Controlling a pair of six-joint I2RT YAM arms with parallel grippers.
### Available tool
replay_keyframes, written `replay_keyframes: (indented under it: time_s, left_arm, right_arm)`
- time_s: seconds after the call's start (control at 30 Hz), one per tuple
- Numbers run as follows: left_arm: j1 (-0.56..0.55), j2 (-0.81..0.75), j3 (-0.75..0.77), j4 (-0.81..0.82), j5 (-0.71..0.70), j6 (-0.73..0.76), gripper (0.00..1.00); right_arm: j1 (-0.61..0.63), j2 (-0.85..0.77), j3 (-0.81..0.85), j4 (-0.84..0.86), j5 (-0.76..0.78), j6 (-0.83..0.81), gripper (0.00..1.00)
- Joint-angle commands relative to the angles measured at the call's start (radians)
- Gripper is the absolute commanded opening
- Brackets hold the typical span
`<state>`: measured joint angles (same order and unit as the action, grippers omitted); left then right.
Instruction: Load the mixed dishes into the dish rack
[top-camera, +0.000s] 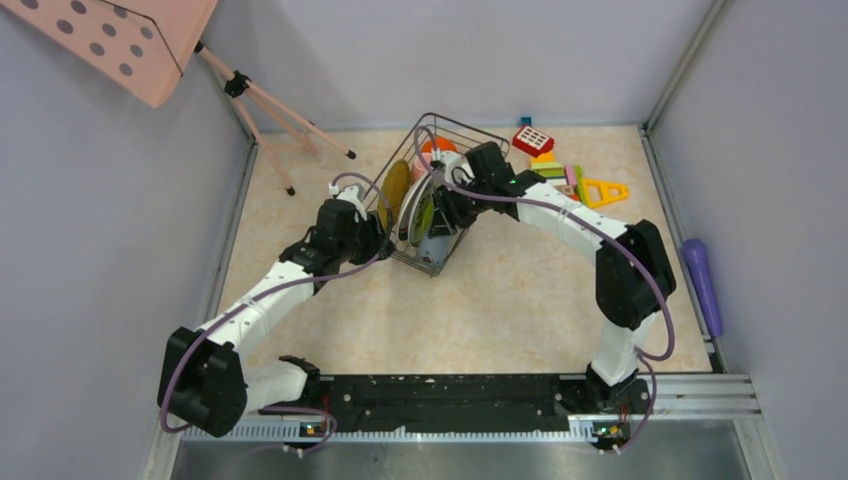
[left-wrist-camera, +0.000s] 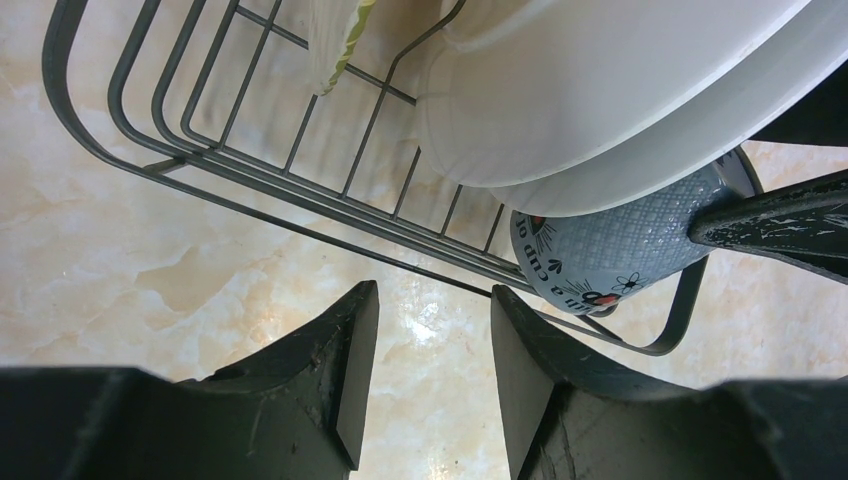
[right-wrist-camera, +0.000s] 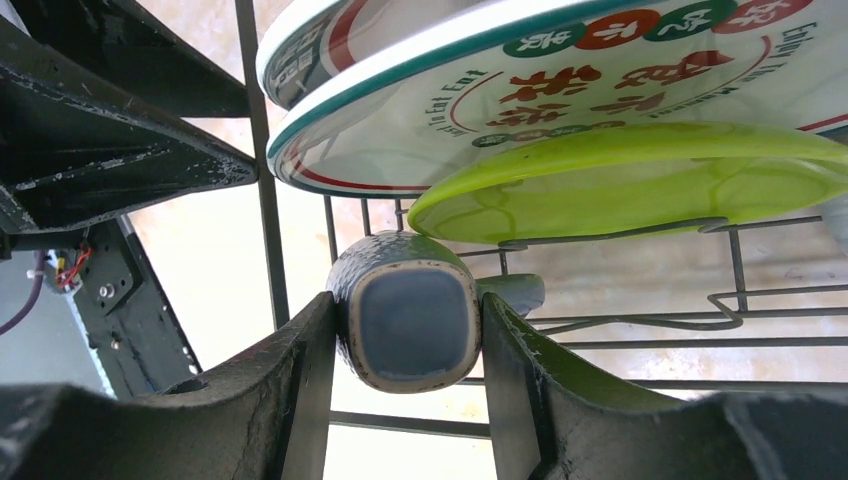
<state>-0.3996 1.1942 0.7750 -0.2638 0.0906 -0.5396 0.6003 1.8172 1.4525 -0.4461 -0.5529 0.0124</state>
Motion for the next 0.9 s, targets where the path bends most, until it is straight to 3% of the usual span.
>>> replay_keyframes:
  time_s: [0.0, 0.17, 0.5, 0.87]
  left_arm:
    - [0.005, -0.002, 0.036, 0.019, 0.009, 0.004, 0.5]
    - [0.005, -0.007, 0.036, 0.015, 0.006, 0.006, 0.5]
    - [0.005, -0.007, 0.041, 0.009, 0.003, 0.009, 0.5]
    - [0.005, -0.001, 0.056, 0.0, 0.018, 0.01, 0.5]
  right_arm:
    - [0.059, -0.046, -0.04, -0.02, 0.069, 0.013, 0.17]
    - [0.102, -0.08, -0.096, 0.051, 0.227, 0.034, 0.0]
    - [0.18, -0.222, -0.246, 0.204, 0.438, 0.032, 0.0]
    - [0.181, -0.198, -0.263, 0.249, 0.609, 0.008, 0.0]
